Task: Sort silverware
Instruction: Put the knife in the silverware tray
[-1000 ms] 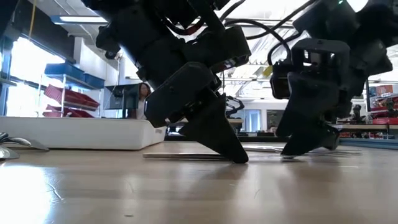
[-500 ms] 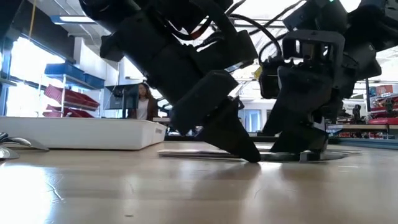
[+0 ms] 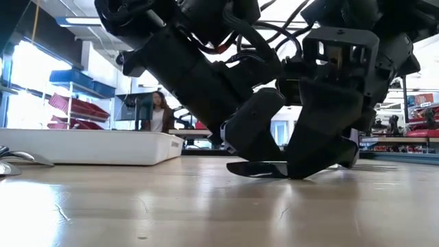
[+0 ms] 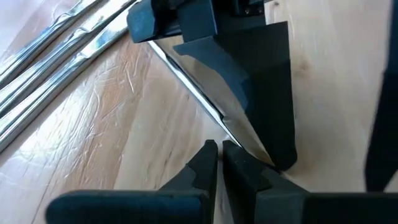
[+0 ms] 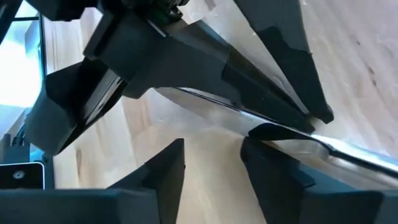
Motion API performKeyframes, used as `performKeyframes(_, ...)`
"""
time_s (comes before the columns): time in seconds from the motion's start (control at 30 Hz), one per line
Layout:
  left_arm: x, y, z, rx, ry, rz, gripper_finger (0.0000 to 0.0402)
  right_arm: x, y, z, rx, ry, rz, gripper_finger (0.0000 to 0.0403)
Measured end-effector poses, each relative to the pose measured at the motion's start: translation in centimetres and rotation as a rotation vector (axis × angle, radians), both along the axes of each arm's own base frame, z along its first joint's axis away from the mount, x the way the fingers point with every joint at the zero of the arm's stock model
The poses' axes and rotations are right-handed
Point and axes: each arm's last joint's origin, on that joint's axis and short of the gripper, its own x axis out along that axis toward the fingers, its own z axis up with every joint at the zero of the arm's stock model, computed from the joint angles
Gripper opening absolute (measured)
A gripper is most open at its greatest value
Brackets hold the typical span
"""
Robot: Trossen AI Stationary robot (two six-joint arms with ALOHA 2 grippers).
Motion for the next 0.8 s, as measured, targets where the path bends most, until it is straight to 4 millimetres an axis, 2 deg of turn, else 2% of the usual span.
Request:
performKeyframes(0.13,-0.1,-0.3,0.0,-0.012,0.007,-0.008,0.0007,0.0,0.0,0.2,-0.020,-0.012,0.011,0.0145)
performKeyframes(0.5,-0.5,-1.9,0.0,-0.132,0.013,-0.037,0.0007,-0.1,0.0,0.2,-0.024,-0.012,0.006,0.0191)
performKeyframes(0.8,-0.5,-2.0,0.1,-0.185,0.020,-0.051,0.0007,-0.1,-0.1,0.2,-0.008,-0.002,-0.008,0.0189)
